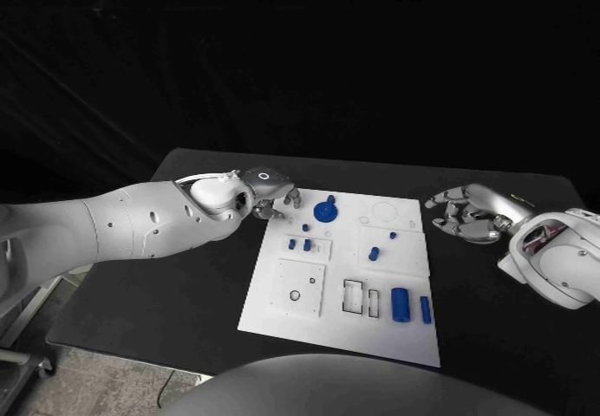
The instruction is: Assemble the parts on the task board
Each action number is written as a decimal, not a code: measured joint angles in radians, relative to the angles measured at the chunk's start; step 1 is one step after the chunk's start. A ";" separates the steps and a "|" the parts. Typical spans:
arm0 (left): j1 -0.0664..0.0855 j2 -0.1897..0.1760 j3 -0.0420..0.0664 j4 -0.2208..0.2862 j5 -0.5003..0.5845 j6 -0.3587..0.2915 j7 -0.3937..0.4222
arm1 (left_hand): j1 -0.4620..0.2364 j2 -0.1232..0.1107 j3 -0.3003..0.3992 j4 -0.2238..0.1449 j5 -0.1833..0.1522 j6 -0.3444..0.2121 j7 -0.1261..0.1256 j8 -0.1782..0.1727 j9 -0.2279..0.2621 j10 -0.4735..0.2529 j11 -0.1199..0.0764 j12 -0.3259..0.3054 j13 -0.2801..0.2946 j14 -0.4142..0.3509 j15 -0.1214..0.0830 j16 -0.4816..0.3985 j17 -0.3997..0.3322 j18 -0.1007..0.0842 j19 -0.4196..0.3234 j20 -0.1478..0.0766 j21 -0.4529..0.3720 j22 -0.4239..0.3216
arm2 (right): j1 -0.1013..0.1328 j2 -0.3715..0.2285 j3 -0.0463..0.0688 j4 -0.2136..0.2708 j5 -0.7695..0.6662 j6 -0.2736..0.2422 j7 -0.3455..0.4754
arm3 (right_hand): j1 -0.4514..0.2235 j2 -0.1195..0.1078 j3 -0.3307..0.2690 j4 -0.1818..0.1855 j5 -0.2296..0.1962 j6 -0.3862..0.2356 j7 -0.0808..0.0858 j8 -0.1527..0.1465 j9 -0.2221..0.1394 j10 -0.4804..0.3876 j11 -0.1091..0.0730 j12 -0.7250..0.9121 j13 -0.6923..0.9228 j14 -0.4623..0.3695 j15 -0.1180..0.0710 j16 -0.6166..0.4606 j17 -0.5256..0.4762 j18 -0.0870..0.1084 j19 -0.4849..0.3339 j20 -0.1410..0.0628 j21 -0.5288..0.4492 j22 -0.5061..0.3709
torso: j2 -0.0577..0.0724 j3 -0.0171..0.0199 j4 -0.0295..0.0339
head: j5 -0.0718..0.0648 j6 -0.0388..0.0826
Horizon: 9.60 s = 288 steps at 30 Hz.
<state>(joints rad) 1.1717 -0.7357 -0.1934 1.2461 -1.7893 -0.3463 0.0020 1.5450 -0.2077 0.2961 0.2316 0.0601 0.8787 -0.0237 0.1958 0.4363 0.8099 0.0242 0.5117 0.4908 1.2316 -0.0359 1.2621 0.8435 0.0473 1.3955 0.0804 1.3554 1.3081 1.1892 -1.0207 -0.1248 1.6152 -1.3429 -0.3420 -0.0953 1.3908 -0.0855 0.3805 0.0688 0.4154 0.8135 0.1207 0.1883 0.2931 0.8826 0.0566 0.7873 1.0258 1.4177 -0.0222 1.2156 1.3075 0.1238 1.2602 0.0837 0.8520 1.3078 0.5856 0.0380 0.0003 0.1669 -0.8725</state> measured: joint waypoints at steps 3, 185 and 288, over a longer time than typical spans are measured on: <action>0.000 -0.015 0.002 0.000 0.048 -0.056 0.018 | 0.001 0.001 0.000 0.023 0.039 -0.012 0.023 0.020 0.008 -0.033 0.017 0.033 0.021 -0.007 0.008 0.000 -0.003 0.000 0.005 0.004 0.009 0.000 | 0.028 0.012 0.001 0.013 -0.027 0.022 -0.017 | 0.000 -0.021 0.016 -0.016 0.029 0.009 -0.003 0.023 0.019 -0.094 0.006 -0.118 -0.088 -0.050 0.010 -0.082 -0.005 0.016 -0.048 0.007 -0.092 0.000 | -0.002 -0.0026 0.0018 | -0.001 0.000; -0.011 -0.077 -0.018 0.159 1.250 -0.145 0.504 | -0.039 0.132 -0.111 0.049 0.616 -0.143 0.154 0.195 -0.024 -0.187 0.094 0.224 -0.006 -0.223 0.084 -0.031 -0.220 0.015 -0.098 0.077 -0.060 0.000 | -0.181 0.425 0.007 -0.020 -0.511 0.136 0.018 | 0.015 -0.005 -0.002 -0.106 0.083 0.180 0.011 0.001 0.151 0.080 0.025 -0.401 -0.694 -0.073 0.022 -0.061 -0.129 0.015 0.015 0.015 -0.006 0.000 | -0.004 -0.0077 0.0055 | 0.010 0.000; -0.025 -0.055 -0.019 0.124 1.250 -0.119 0.484 | -0.018 0.125 -0.108 0.047 0.619 -0.146 0.157 0.199 -0.029 -0.183 0.098 0.224 -0.016 -0.227 0.088 -0.035 -0.228 0.015 -0.102 0.080 -0.060 -0.001 | -0.125 0.132 0.011 0.022 -0.388 0.134 -0.052 | -0.001 -0.050 -0.234 0.088 -0.288 0.015 -0.016 -0.104 -0.054 -0.137 0.072 -0.429 -0.810 -0.028 0.059 -0.037 -0.190 0.015 0.103 0.052 0.010 0.000 | -0.008 -0.0098 0.0036 | -0.015 0.000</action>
<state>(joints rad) 1.1465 -0.7911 -0.2123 1.3705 -0.5397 -0.4658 0.4855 1.5275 -0.0830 0.1879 0.2783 0.6794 0.7323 0.1337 0.3944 0.4073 0.6267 0.1220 0.7358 0.4744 1.0049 0.0519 1.2274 0.6154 0.0623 1.2938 0.1608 1.2957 1.3073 1.0644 -0.8886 -0.1140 1.6367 -1.7305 -0.2076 -0.1473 1.3897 -0.1353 0.1463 0.1567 0.1273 0.8286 0.1046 0.0848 0.2387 0.7457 0.1283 0.3587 0.2160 1.3899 0.0372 1.1783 1.1171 0.1392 1.3635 0.1356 0.8615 1.3074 0.5777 0.0282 0.0039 0.1515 -0.8725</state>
